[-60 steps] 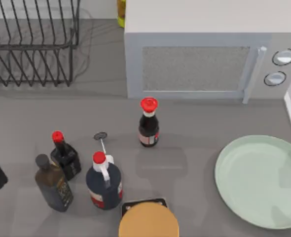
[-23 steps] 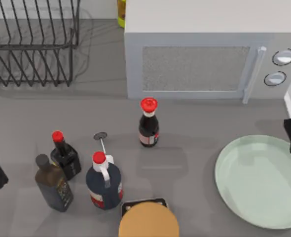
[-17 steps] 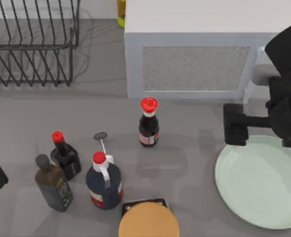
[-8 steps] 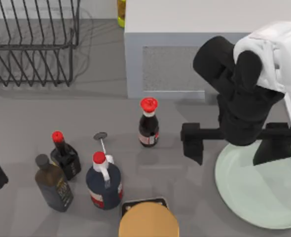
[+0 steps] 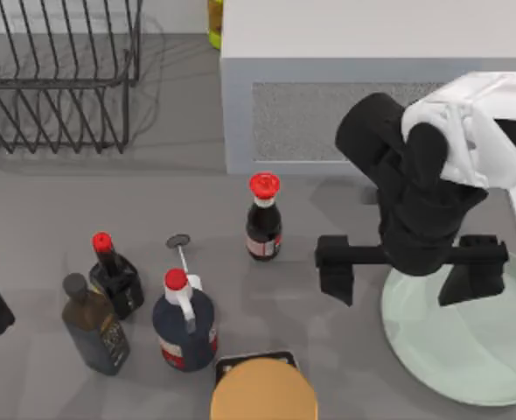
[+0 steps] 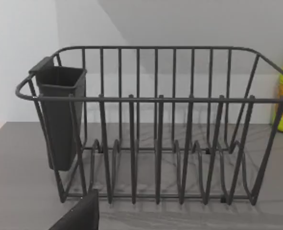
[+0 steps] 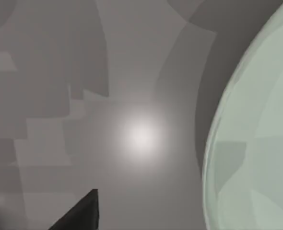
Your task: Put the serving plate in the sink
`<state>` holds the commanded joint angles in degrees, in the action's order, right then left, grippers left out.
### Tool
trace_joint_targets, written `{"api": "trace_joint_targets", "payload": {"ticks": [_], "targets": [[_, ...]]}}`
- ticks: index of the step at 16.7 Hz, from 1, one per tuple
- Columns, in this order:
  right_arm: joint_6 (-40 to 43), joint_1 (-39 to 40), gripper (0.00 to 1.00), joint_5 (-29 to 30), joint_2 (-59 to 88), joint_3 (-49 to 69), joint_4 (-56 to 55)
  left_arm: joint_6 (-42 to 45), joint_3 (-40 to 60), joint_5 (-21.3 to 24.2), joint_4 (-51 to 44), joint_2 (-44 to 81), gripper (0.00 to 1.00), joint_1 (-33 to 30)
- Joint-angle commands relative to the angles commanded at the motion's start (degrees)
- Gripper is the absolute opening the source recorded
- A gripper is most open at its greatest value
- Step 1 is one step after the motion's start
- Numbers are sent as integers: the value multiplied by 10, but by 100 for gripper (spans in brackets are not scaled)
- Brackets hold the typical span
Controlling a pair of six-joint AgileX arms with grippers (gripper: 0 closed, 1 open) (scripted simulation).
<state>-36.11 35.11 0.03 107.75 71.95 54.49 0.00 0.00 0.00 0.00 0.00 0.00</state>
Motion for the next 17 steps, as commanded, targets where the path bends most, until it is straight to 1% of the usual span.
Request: {"api": "trace_joint_targets", "payload": {"ticks": [3,5,10,17], "targets": [[-1,2,100,0,36,-43,-93,0,0,0,0,0,100,0],[-2,2,100,0,56,-68,-134,0,0,0,0,0,100,0],[-3,3,100,0,68,-81,-151,0,0,0,0,0,100,0],[-3,3,47,0,68,-81,-151,0,0,0,0,0,100,0]]}}
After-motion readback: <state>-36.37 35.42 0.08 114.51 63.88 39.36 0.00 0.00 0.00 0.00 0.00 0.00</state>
